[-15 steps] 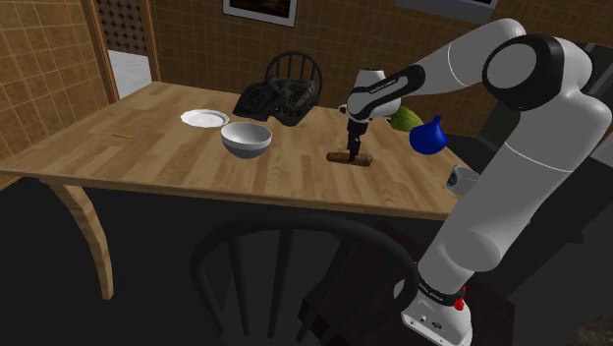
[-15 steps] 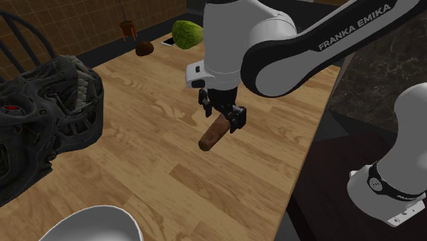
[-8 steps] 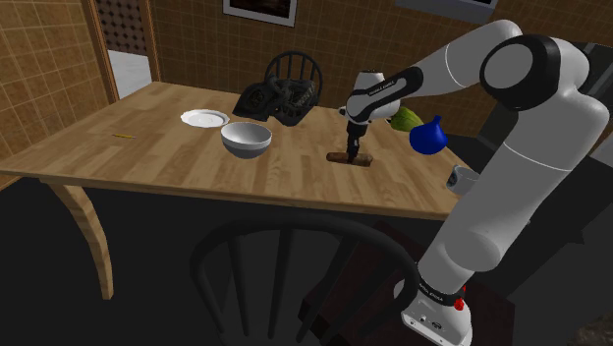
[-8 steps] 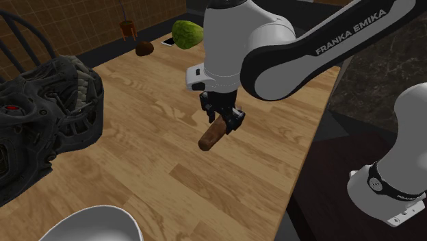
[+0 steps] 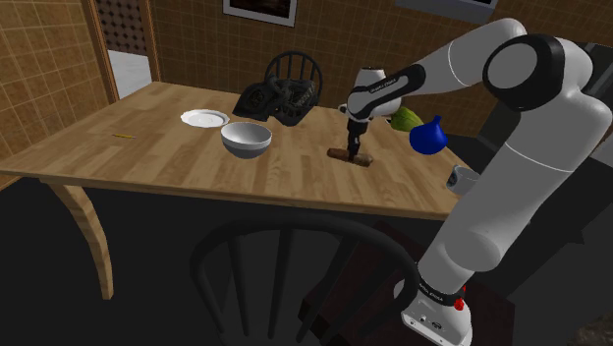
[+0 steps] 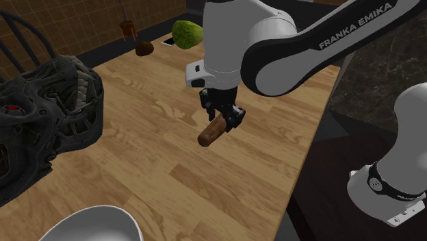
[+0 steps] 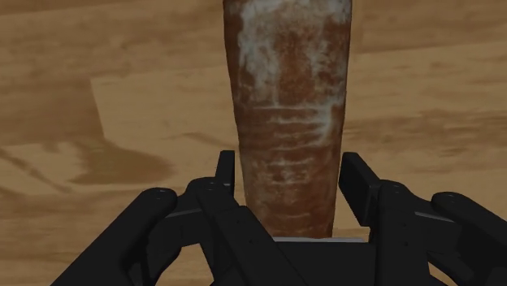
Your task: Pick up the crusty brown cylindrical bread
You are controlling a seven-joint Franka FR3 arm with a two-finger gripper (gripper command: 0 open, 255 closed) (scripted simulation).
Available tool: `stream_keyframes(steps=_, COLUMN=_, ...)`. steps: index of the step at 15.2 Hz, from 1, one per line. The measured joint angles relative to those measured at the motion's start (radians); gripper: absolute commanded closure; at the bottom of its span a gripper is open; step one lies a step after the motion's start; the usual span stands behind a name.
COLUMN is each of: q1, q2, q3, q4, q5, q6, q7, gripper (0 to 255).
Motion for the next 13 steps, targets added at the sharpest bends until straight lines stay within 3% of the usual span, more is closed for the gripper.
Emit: stream_keyframes(steps=13, q1=0.003, q2=-0.084, q3=0.012, q4=0.091, q5=-0.028, q6=-0.169, q7=0.014, gripper=255)
